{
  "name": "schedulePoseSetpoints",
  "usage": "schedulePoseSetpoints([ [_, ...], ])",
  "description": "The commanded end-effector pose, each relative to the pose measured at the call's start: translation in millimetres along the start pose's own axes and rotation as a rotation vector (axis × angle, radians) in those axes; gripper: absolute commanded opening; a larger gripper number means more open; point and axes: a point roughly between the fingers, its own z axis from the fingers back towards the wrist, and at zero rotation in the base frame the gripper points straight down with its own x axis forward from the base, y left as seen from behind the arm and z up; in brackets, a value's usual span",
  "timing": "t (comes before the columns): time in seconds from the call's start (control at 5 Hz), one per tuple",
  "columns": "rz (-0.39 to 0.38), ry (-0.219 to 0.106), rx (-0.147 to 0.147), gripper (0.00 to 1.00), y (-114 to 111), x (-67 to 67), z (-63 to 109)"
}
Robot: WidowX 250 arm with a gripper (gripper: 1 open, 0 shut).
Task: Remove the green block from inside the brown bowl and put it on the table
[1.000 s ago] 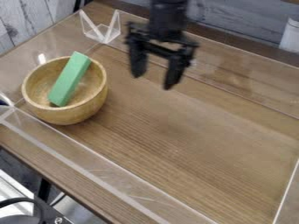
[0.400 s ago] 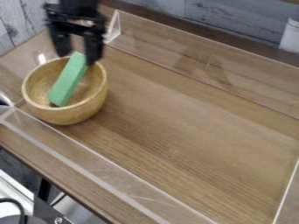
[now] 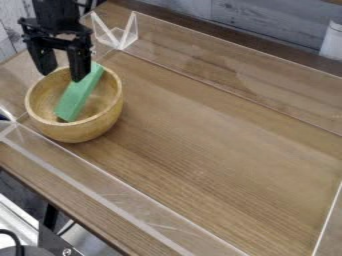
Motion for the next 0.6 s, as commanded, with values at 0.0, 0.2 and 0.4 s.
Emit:
schedulePoseSetpoints([
  [0.0, 0.014, -0.030, 0.028, 1.00, 7, 9.1, -2.6],
  [0.2, 0.017, -0.020, 0.033, 1.00, 8, 17.2, -16.6],
  [0.4, 0.008, -0.021, 0.018, 1.00, 5, 23.5, -18.5],
])
